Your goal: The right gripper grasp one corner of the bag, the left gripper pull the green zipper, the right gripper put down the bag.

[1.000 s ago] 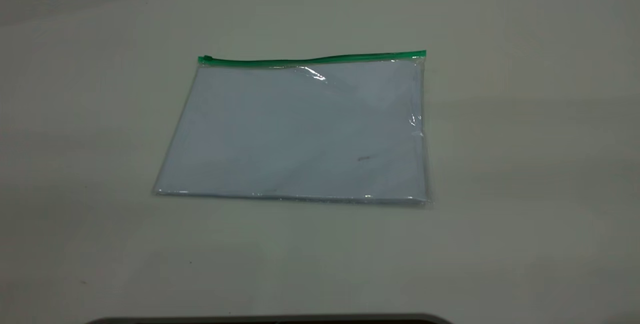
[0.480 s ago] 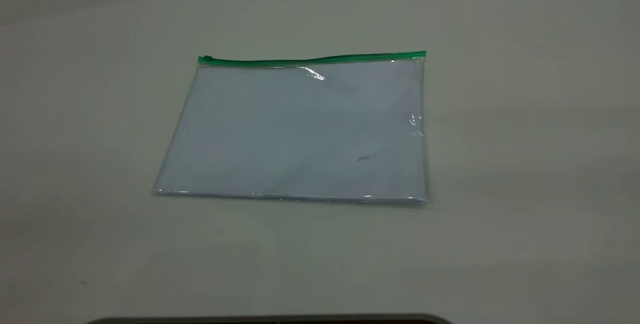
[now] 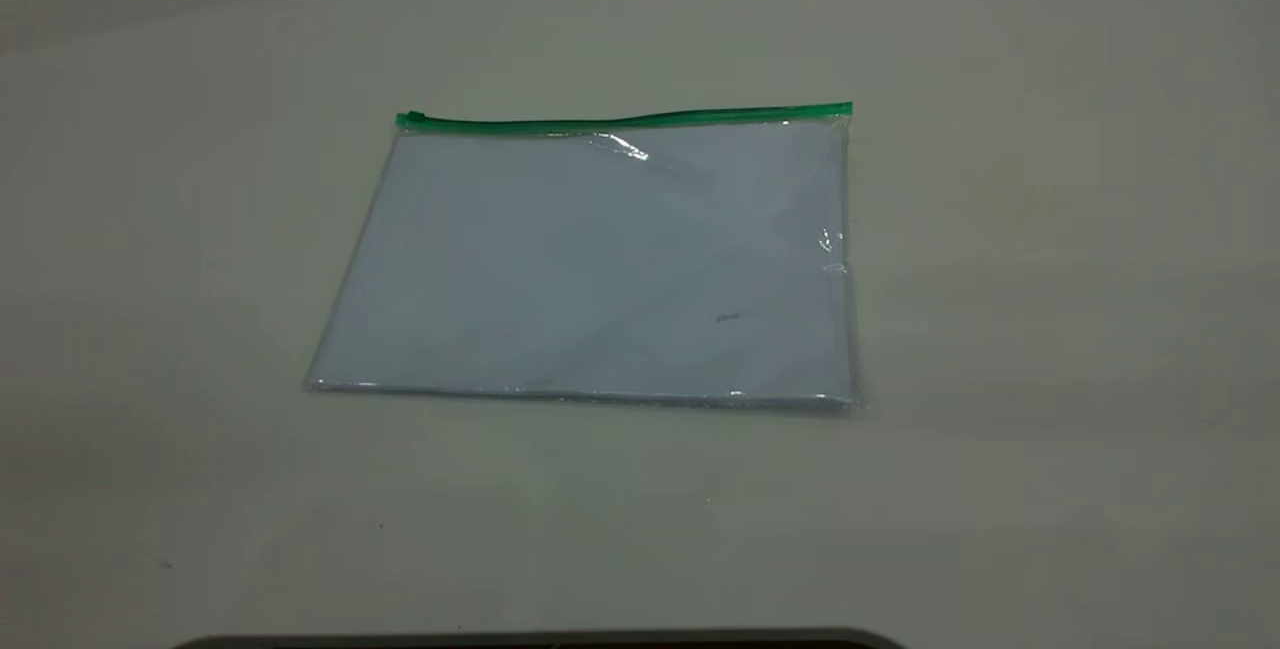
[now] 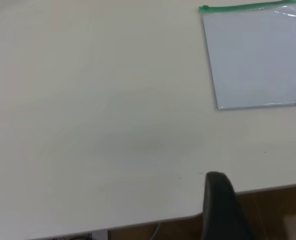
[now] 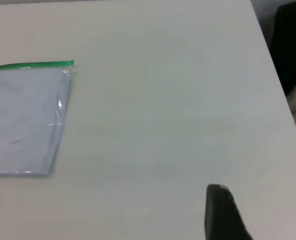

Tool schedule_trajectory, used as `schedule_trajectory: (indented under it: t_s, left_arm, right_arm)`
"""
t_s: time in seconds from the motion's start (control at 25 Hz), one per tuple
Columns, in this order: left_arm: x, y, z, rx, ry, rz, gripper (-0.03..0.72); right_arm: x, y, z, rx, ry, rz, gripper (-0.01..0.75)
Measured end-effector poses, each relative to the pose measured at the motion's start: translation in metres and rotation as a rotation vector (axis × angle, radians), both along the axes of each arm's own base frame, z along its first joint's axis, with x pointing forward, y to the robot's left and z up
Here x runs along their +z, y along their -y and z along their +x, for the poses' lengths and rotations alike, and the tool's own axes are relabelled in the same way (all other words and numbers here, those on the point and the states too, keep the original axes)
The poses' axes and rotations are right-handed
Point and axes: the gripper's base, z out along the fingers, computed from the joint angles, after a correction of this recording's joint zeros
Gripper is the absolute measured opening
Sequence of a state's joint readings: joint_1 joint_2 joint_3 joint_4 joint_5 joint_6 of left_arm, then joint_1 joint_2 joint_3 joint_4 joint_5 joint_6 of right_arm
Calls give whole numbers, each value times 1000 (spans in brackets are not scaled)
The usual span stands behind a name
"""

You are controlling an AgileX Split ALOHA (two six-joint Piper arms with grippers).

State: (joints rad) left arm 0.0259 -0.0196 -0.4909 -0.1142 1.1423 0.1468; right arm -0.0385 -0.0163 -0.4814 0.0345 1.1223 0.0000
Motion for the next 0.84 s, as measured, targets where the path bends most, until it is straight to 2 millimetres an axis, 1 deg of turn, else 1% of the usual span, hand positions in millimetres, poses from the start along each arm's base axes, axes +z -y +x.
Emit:
schedule_trajectory:
  t_s: [0.2,0.84]
  left_arm:
    - [0,0,0,0,0,0,455]
    - [0,0,0,0,-1,0,455]
  right_arm:
    - [0,0,0,37,-1,0,413]
    - [0,0,0,39,-1,0,413]
